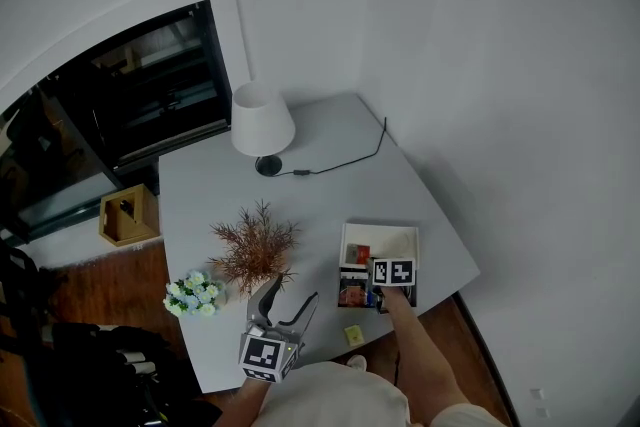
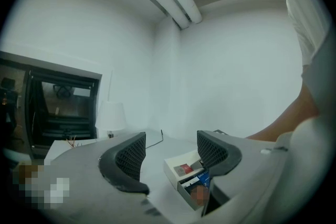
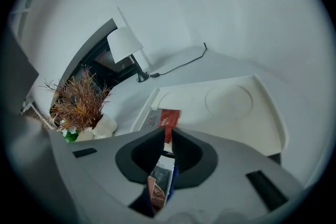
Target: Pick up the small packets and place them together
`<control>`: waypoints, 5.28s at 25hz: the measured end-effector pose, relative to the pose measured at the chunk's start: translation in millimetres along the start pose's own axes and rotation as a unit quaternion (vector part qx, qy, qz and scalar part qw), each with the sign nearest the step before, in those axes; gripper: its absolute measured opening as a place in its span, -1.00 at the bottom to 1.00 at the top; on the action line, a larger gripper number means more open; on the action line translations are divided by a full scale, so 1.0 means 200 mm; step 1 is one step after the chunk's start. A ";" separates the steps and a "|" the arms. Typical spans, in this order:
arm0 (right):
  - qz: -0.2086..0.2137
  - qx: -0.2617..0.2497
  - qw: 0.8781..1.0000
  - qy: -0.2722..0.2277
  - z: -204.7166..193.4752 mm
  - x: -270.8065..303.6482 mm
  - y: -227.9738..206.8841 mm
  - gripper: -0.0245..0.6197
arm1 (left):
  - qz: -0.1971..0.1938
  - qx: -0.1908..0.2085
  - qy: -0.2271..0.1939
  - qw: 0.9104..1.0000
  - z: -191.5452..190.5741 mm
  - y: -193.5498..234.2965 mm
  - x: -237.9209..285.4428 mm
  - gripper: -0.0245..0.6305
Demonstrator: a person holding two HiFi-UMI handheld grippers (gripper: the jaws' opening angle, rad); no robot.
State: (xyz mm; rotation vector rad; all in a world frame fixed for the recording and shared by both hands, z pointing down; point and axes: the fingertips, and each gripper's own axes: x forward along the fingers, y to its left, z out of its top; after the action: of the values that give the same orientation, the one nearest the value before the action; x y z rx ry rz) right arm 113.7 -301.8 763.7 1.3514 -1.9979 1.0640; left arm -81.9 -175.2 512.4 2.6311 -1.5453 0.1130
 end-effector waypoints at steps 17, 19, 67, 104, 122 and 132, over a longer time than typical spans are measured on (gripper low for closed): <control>-0.064 -0.148 0.928 -0.336 0.25 -1.07 0.20 0.43 | -0.024 -0.005 -0.016 1.000 0.03 -0.04 0.05 -0.01; -0.086 -0.168 0.912 -0.365 0.22 -1.20 0.22 0.43 | -0.024 0.004 -0.023 0.999 0.06 -0.05 0.04 -0.01; -0.118 -0.206 0.960 0.148 -0.41 -0.05 -0.27 -0.04 | -0.009 -0.002 -0.019 1.000 0.02 -0.06 0.00 -0.02; -0.102 -0.191 0.975 0.039 0.13 -0.14 -0.38 -0.23 | 0.006 -0.002 -0.009 1.000 0.00 -0.06 -0.02 -0.02; -0.036 -0.179 0.950 -0.252 0.49 -0.76 -0.03 0.37 | -0.012 -0.008 -0.027 1.000 0.05 -0.05 0.00 -0.03; -0.022 -0.192 0.878 -0.437 0.30 -1.51 0.40 0.25 | -0.037 -0.001 -0.036 0.999 0.12 -0.06 -0.01 -0.03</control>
State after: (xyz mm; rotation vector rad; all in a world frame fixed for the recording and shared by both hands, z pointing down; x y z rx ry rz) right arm 156.8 -174.9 476.2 1.8018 -2.5660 -0.0638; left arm -72.2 -169.6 487.9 2.7159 -1.4663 0.0118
